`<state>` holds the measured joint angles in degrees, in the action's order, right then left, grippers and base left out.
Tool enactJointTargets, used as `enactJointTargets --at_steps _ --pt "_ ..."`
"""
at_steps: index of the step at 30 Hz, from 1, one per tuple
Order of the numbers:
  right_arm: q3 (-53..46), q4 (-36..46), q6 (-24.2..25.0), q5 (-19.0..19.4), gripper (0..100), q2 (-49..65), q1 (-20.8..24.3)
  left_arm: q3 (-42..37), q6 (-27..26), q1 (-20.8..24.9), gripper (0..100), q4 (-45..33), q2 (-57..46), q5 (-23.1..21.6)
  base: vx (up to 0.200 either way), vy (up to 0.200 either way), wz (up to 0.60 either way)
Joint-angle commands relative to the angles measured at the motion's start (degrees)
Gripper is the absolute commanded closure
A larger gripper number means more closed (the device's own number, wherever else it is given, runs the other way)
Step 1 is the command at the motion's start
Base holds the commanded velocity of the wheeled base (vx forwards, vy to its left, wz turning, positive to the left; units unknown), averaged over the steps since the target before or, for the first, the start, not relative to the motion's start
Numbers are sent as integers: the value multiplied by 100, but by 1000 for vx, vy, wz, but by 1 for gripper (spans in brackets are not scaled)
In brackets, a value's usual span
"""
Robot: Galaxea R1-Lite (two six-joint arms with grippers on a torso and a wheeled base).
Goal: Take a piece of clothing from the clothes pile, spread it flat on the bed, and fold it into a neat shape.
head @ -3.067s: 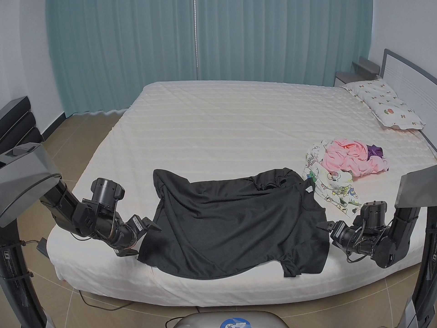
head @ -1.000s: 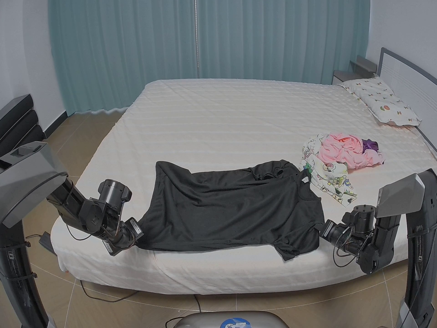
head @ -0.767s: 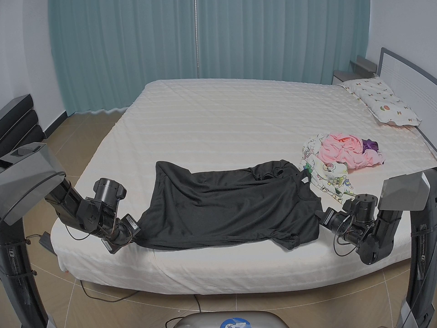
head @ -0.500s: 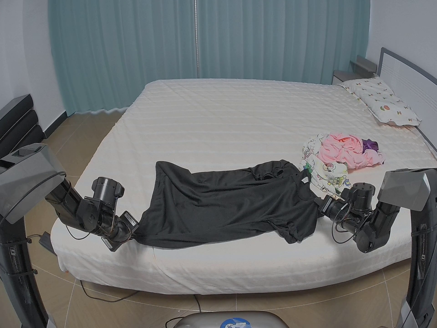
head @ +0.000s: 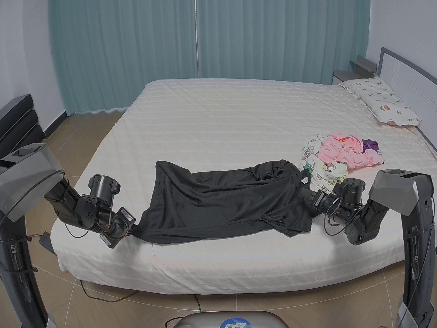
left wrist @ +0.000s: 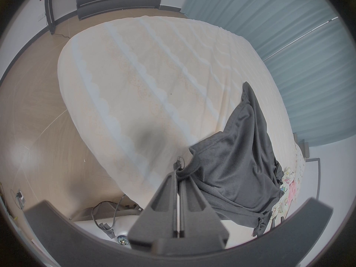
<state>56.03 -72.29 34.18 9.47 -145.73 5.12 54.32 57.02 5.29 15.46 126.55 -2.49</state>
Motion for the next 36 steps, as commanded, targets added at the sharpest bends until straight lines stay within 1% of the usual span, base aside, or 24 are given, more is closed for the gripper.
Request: enactJointTargets --at_steps 1,4,5,6,9,12,15,18,23,24,28,31,36 --pt "-189 -4 53 37 0 150 -187 0 3 -2 100 1 54 3 0 0 0" --pt "-628 4 97 187 0 449 -283 0 3 -2 100 1 45 -6 0 0 0" --pt "-901 13 124 389 0 607 -292 0 3 -2 100 1 45 -6 0 0 0" --pt "-1085 13 124 503 0 677 -283 0 3 -2 100 1 36 -6 0 0 0" --pt "-1533 40 141 688 0 818 -196 -9 3 -2 100 -8 28 -6 0 0 0" --pt "-1736 31 141 688 0 765 -11 -18 3 -2 100 -8 10 -15 0 0 0" --pt "-1727 48 150 688 0 651 59 -27 3 -2 100 -16 1 -50 0 0 0" --pt "-1604 40 159 644 0 413 253 -44 3 -2 100 -25 1 -120 0 0 0" --pt "-1375 48 256 600 0 211 393 -44 3 -2 100 -25 19 -120 0 0 0" --pt "-1331 75 273 565 100 194 384 -44 3 -2 100 -25 19 -120 0 0 0" --pt "-1287 251 282 512 100 238 349 -53 3 -2 100 -34 19 -120 0 0 0" --pt "-1604 312 379 494 100 519 288 -80 -6 -2 100 -43 10 -129 0 0 0" --pt "-2061 356 387 503 100 941 7 -176 -15 7 100 -69 -78 -129 0 0 0"
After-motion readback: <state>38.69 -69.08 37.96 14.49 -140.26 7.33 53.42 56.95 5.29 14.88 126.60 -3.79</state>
